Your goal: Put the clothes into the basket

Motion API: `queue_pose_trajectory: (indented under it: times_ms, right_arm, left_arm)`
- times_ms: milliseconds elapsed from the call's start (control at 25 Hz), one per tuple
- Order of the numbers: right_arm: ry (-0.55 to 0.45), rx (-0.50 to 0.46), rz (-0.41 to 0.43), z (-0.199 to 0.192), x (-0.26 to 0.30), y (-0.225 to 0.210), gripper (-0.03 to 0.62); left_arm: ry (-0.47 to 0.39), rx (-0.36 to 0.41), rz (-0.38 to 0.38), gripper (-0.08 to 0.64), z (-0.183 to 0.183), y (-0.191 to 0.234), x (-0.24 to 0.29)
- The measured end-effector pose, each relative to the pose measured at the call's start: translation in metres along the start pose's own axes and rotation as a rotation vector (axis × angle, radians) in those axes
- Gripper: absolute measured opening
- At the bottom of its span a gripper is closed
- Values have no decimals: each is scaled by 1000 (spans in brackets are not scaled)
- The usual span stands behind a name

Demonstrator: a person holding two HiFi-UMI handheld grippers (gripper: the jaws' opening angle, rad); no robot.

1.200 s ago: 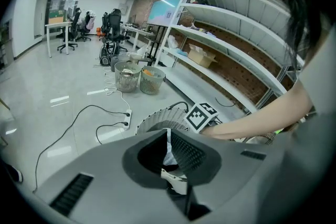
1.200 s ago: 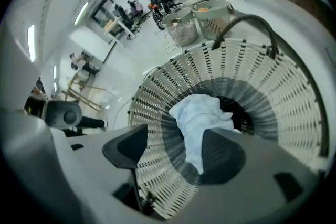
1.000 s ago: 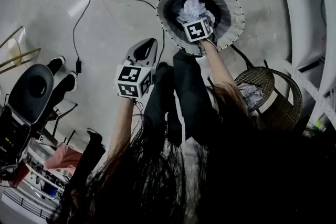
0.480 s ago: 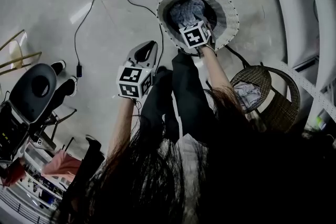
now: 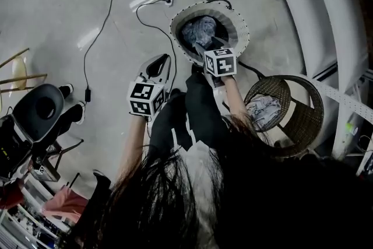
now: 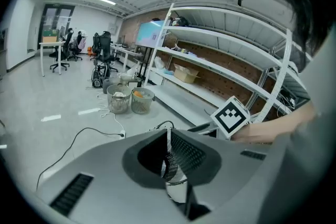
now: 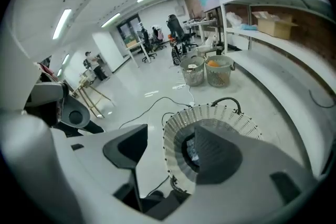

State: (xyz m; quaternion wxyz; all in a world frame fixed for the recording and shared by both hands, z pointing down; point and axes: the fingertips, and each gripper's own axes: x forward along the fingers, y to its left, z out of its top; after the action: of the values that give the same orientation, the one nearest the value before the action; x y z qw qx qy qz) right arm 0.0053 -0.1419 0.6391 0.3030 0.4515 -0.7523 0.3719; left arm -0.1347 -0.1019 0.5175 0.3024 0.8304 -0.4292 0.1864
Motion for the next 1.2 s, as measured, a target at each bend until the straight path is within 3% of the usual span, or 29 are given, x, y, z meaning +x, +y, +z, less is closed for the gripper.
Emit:
queue_pose_trajectory:
  times_ms: [360, 600, 960, 1200]
  right_arm:
    - [-198, 141, 76, 20, -108, 52, 284]
    - [-307, 221, 139, 12, -164, 92, 284]
    - [-395, 296, 70, -39, -232, 116, 282]
    - [-421, 370, -10, -76, -267, 109, 282]
  left_arm:
    - [-54, 56, -70, 25, 17, -32, -56]
    - [-48, 176, -127, 25, 10, -53, -93]
    - [-44, 228, -254, 25, -10, -86, -116]
    - [-17, 287, -397, 25, -19, -137, -106]
